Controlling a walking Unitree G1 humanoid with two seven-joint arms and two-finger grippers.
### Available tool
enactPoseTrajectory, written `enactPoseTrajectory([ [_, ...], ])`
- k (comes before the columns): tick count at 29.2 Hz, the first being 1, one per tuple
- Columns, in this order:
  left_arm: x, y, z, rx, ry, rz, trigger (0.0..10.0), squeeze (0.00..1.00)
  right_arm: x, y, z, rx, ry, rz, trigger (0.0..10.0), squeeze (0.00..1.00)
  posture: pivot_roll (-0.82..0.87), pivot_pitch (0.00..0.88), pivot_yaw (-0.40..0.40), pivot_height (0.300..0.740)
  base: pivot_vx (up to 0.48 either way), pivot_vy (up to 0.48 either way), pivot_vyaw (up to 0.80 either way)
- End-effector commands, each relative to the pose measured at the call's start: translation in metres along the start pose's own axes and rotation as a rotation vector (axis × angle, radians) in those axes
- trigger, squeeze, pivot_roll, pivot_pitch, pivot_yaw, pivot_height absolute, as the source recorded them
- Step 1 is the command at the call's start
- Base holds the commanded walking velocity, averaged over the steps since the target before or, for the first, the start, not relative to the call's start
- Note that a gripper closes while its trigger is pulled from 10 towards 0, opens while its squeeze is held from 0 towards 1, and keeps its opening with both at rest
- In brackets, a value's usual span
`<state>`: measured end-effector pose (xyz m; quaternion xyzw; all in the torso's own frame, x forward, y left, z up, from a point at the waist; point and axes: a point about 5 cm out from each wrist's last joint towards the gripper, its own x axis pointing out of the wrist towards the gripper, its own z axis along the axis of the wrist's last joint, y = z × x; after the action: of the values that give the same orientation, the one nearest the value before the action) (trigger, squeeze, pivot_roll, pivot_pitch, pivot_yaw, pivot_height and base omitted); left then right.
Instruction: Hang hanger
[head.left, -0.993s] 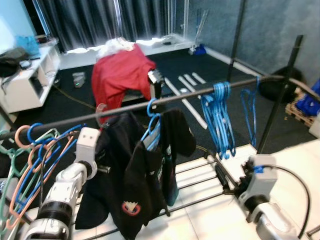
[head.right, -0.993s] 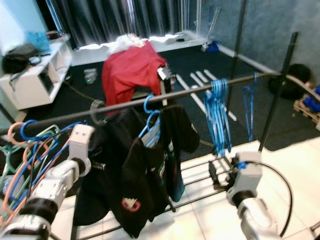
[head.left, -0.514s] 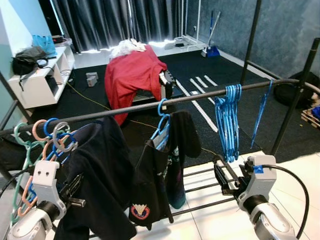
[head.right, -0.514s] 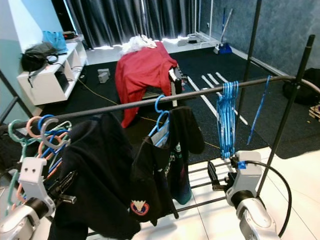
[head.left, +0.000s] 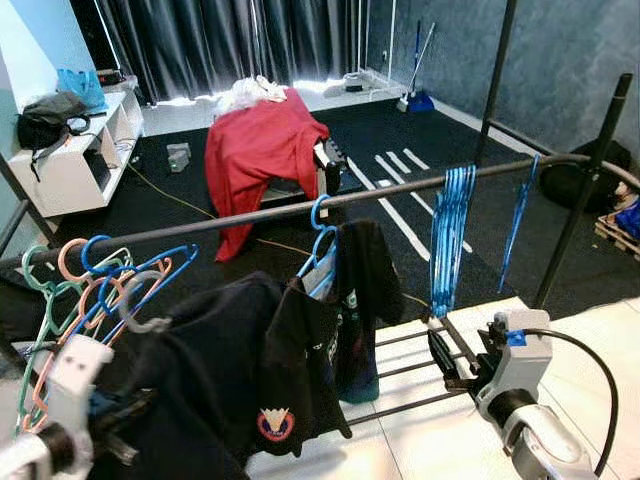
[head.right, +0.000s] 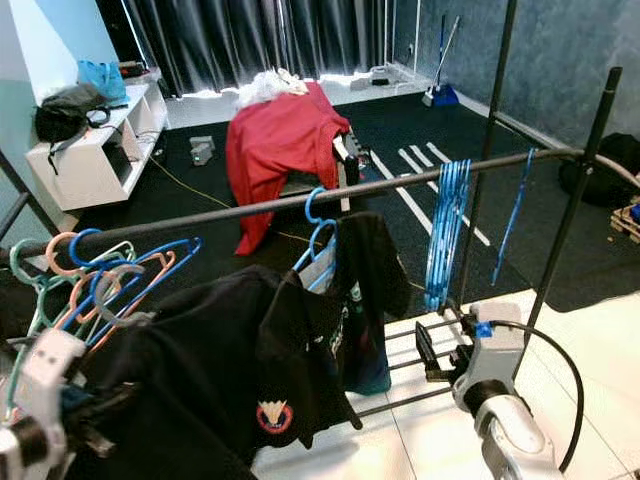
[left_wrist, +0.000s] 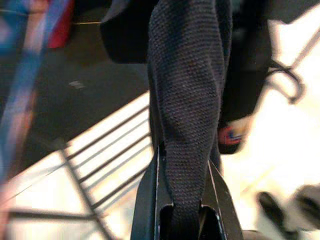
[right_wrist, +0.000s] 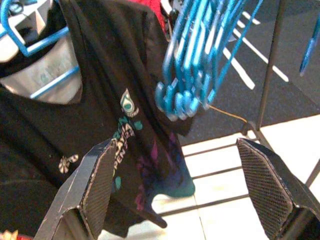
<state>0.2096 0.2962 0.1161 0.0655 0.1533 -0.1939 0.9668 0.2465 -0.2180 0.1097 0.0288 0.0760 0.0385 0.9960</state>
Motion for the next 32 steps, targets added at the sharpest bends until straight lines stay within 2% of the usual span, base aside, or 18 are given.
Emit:
enactPoseTrajectory([
  [1, -0.007, 0.014, 0.011, 0.031, -0.03, 0.047, 10.0, 0.0, 0.001, 0.0, -0.003, 0.01, 0.013, 0.002, 10.0, 0.0, -0.1, 0.0, 0.053, 0.74, -0.42, 0.0, 0.0],
  [7, -0.017, 0.023, 0.038, 0.047, -0.071, -0.012, 10.0, 0.0, 0.001, -0.001, -0.003, 0.008, 0.014, 0.0, 10.0, 0.0, -0.11, 0.0, 0.052, 0.74, -0.436, 0.0, 0.0],
  [11, -0.018, 0.023, 0.042, 0.049, -0.08, -0.03, 10.0, 0.0, 0.001, -0.001, -0.003, 0.008, 0.014, 0.0, 10.0, 0.0, -0.11, 0.0, 0.047, 0.74, -0.431, 0.0, 0.0],
  [12, -0.019, 0.023, 0.049, 0.058, -0.086, -0.075, 10.0, 0.0, 0.001, -0.001, -0.003, 0.01, 0.015, 0.001, 10.0, 0.0, -0.11, 0.0, 0.049, 0.74, -0.431, 0.0, 0.0],
  [13, -0.019, 0.023, 0.049, 0.058, -0.086, -0.075, 10.0, 0.0, 0.001, -0.001, -0.003, 0.01, 0.015, 0.001, 10.0, 0.0, -0.11, 0.0, 0.049, 0.74, -0.431, 0.0, 0.0],
  [15, -0.021, 0.018, 0.064, 0.093, -0.093, -0.181, 10.0, 0.0, 0.001, -0.003, -0.002, 0.043, 0.01, 0.001, 10.0, 0.0, -0.11, 0.0, 0.049, 0.74, -0.429, 0.0, 0.0],
  [19, -0.016, 0.014, 0.073, 0.104, -0.112, -0.232, 10.0, 0.0, 0.002, -0.005, 0.0, 0.088, -0.003, 0.011, 10.0, 0.0, -0.11, 0.0, 0.057, 0.74, -0.431, 0.0, 0.0],
  [21, -0.001, -0.003, 0.075, 0.104, -0.147, -0.291, 10.0, 0.0, 0.003, -0.006, 0.01, 0.132, -0.056, 0.043, 10.0, 0.0, -0.11, 0.0, 0.057, 0.74, -0.428, 0.0, 0.0],
  [22, -0.001, -0.003, 0.075, 0.104, -0.147, -0.291, 10.0, 0.0, 0.003, -0.006, 0.01, 0.132, -0.056, 0.043, 10.0, 0.0, -0.11, 0.0, 0.057, 0.74, -0.428, 0.0, 0.0],
  [23, 0.007, -0.013, 0.075, 0.101, -0.164, -0.325, 10.0, 0.0, 0.003, -0.005, 0.017, 0.144, -0.087, 0.074, 10.0, 0.0, -0.11, 0.0, 0.057, 0.74, -0.424, 0.0, 0.0],
  [24, 0.007, -0.013, 0.075, 0.101, -0.164, -0.325, 10.0, 0.0, 0.003, -0.005, 0.017, 0.144, -0.087, 0.074, 10.0, 0.0, -0.11, 0.0, 0.057, 0.74, -0.424, 0.0, 0.0],
  [26, 0.024, -0.033, 0.076, 0.089, -0.206, -0.391, 10.0, 0.0, 0.003, 0.003, 0.032, 0.12, -0.132, 0.191, 10.0, 0.0, -0.11, 0.0, 0.052, 0.74, -0.424, 0.0, 0.0],
  [27, 0.024, -0.033, 0.076, 0.089, -0.206, -0.391, 10.0, 0.0, 0.003, 0.003, 0.032, 0.12, -0.132, 0.191, 10.0, 0.0, -0.11, 0.0, 0.052, 0.74, -0.42, 0.0, 0.0],
  [28, 0.032, -0.04, 0.077, 0.095, -0.229, -0.414, 10.0, 0.0, 0.004, 0.009, 0.042, 0.083, -0.148, 0.272, 10.0, 0.0, -0.13, 0.0, 0.047, 0.74, 0.0, 0.0, 0.0],
  [29, 0.032, -0.04, 0.077, 0.095, -0.229, -0.414, 10.0, 0.0, 0.004, 0.009, 0.042, 0.083, -0.148, 0.272, 10.0, 0.0, -0.13, 0.0, 0.047, 0.74, 0.0, 0.0, 0.0],
  [30, 0.04, -0.042, 0.079, 0.102, -0.25, -0.432, 10.0, 0.0, 0.002, 0.014, 0.054, 0.069, -0.171, 0.363, 10.0, 0.0, -0.13, 0.0, 0.046, 0.74, 0.0, 0.0, 0.0],
  [31, 0.04, -0.042, 0.079, 0.102, -0.25, -0.432, 10.0, 0.0, 0.002, 0.014, 0.054, 0.069, -0.171, 0.363, 10.0, 0.0, -0.13, 0.0, 0.046, 0.74, 0.0, 0.0, 0.0],
  [32, 0.045, -0.042, 0.085, 0.113, -0.274, -0.451, 10.0, 0.0, -0.001, 0.016, 0.068, 0.068, -0.202, 0.456, 10.0, 0.0, -0.13, 0.0, 0.046, 0.74, 0.0, 0.0, 0.0],
])
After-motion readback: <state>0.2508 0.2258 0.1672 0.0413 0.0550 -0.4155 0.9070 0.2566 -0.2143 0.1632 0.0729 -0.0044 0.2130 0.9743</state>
